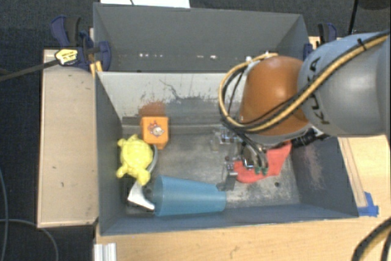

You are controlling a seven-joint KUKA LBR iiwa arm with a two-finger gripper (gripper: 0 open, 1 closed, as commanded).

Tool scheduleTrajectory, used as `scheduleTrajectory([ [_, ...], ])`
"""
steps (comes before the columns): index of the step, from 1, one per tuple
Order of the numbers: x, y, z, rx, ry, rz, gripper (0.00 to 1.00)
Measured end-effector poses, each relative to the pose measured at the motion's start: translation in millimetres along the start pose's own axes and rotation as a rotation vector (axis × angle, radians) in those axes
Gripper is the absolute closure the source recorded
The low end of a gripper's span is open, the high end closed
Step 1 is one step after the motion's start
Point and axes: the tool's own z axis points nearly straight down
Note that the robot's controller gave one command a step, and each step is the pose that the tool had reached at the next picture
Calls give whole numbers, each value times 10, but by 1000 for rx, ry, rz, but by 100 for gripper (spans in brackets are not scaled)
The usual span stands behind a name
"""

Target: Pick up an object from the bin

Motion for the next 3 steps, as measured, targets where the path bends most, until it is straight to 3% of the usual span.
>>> scheduleTrajectory([
  [1,-17,-3,-44,-1,-8,2,0],
  [2,-53,-33,-437,1,0,-19,0],
  [3,74,-534,-453,-1,-15,20,0],
])
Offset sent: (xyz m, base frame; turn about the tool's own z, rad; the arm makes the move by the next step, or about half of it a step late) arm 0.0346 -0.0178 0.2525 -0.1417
